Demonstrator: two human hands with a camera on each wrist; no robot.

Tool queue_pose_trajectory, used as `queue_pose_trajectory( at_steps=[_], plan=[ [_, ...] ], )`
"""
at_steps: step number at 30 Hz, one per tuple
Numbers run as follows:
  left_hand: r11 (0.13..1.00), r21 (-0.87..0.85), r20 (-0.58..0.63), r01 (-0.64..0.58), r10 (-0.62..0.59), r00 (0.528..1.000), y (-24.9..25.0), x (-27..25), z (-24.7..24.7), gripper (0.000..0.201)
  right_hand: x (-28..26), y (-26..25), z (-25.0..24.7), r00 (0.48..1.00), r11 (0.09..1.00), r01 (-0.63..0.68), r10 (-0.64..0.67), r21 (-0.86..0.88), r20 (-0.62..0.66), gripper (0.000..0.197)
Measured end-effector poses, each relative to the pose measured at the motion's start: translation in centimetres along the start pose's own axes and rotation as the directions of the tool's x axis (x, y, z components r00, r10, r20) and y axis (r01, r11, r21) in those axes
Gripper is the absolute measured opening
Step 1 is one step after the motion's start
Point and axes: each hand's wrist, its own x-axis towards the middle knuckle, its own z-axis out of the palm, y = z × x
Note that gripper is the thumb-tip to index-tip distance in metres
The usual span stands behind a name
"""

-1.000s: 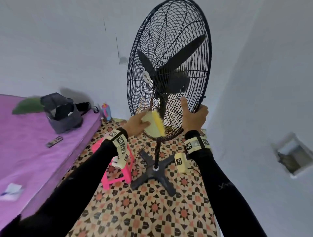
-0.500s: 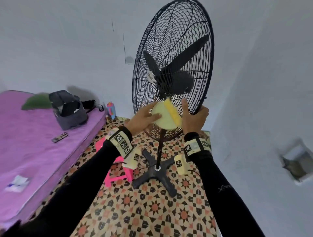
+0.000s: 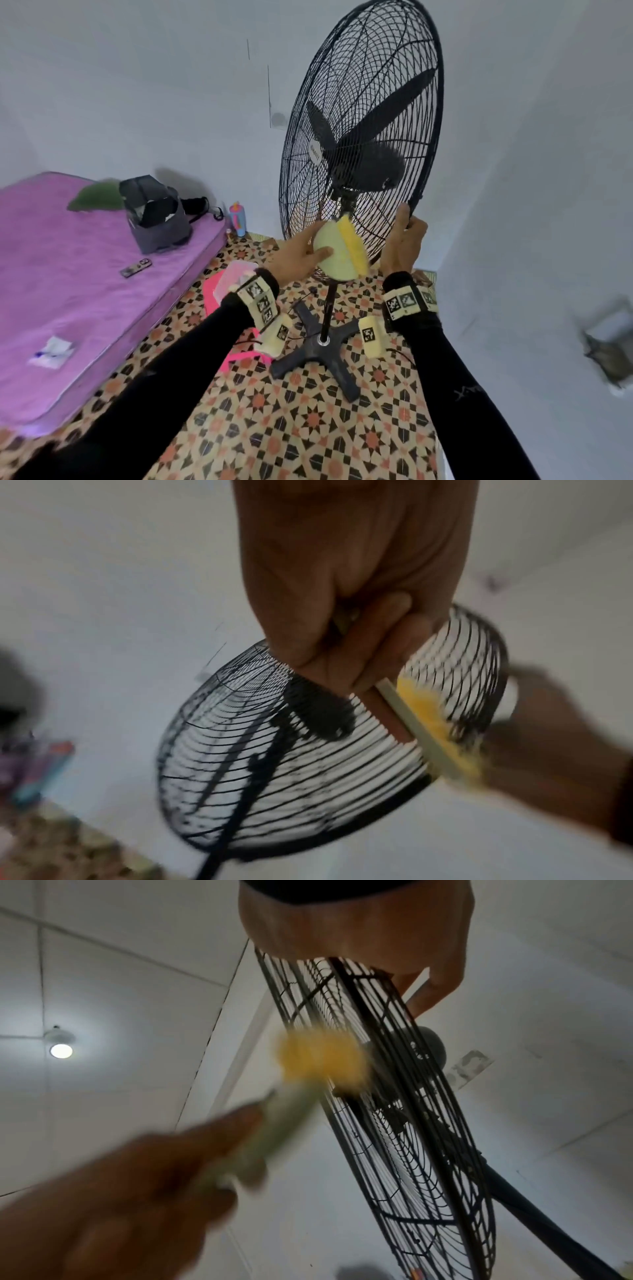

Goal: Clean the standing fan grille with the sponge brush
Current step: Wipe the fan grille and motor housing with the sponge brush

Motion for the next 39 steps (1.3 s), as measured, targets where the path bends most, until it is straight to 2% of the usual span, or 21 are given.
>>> queue_pose_trajectory(
  at_steps=[2, 4, 7, 10, 12, 16, 19, 22, 25, 29, 31, 33, 34, 35, 39],
  plan=[
    [0.986, 0.138, -0.014, 0.094, -0.093, 0.996, -2.3, -0.7, 1.2, 0.067, 0.3, 0.2, -0.9, 0.999, 1.000, -0.023, 0.023, 0.000, 0.036, 0.067],
    [0.976, 0.153, -0.049, 0.153, -0.147, 0.988, -3.4, -1.4, 1.5, 0.067, 0.3, 0.4, -1.7, 0.997, 0.999, -0.045, 0.044, 0.014, 0.065, 0.066],
    [0.999, 0.022, -0.086, 0.028, -0.026, 0.996, -1.5, -1.7, 1.7, 0.066, 0.3, 0.0, -1.9, 0.994, 0.997, -0.066, 0.062, 0.038, 0.093, 0.077],
    [0.999, -0.029, -0.238, -0.043, 0.035, 0.971, 0.7, -1.7, 3.1, 0.068, 0.6, -0.4, -1.7, 0.987, 0.992, -0.099, 0.088, 0.077, 0.132, 0.079],
    [0.999, -0.035, -0.304, -0.031, 0.018, 0.953, 0.4, -2.6, 5.0, 0.068, 0.7, -0.5, -1.9, 0.982, 0.989, -0.117, 0.103, 0.086, 0.157, 0.077],
    [0.997, 0.005, -0.324, 0.073, -0.067, 0.944, -3.5, -3.6, 7.0, 0.065, 0.9, 0.0, -2.7, 0.979, 0.988, -0.137, 0.123, 0.076, 0.162, 0.073],
    [0.999, -0.043, -0.347, -0.031, 0.015, 0.938, -1.6, -3.9, 7.3, 0.064, 0.6, -0.3, -2.7, 0.978, 0.986, -0.142, 0.126, 0.088, 0.165, 0.064],
    [0.981, -0.121, -0.408, -0.152, 0.090, 0.909, 2.0, -3.1, 7.6, 0.066, 0.4, -0.8, -2.4, 0.984, 0.991, -0.103, 0.088, 0.084, 0.157, 0.059],
    [0.976, -0.103, -0.437, -0.194, 0.131, 0.890, 2.3, -2.3, 8.4, 0.062, 0.3, -1.2, -2.7, 0.980, 0.990, -0.122, 0.109, 0.071, 0.166, 0.048],
    [0.998, -0.054, -0.439, -0.025, -0.002, 0.899, -2.5, -3.6, 10.8, 0.062, 0.4, -1.6, -3.6, 0.967, 0.979, -0.191, 0.175, 0.069, 0.187, 0.054],
    [0.988, -0.066, -0.468, 0.139, -0.154, 0.870, -4.0, -4.1, 11.2, 0.060, 0.4, -1.7, -3.7, 0.963, 0.978, -0.193, 0.174, 0.075, 0.206, 0.059],
    [0.940, -0.119, -0.474, 0.319, -0.336, 0.813, -4.7, -4.1, 10.8, 0.052, 0.3, -1.7, -3.5, 0.965, 0.983, -0.172, 0.155, 0.067, 0.213, 0.061],
    [0.926, -0.127, -0.486, 0.355, -0.370, 0.792, -4.9, -4.1, 10.6, 0.047, 0.3, -1.7, -3.3, 0.968, 0.985, -0.158, 0.142, 0.066, 0.207, 0.062],
    [0.930, -0.120, -0.503, 0.347, -0.358, 0.786, -4.9, -4.1, 10.5, 0.041, 0.2, -1.8, -3.2, 0.970, 0.986, -0.151, 0.136, 0.065, 0.200, 0.063],
    [0.977, -0.160, -0.507, 0.142, -0.205, 0.837, -3.5, -5.0, 11.4, 0.022, -0.1, -2.5, -2.6, 0.972, 0.986, -0.158, 0.147, 0.050, 0.181, 0.066]
  ],
)
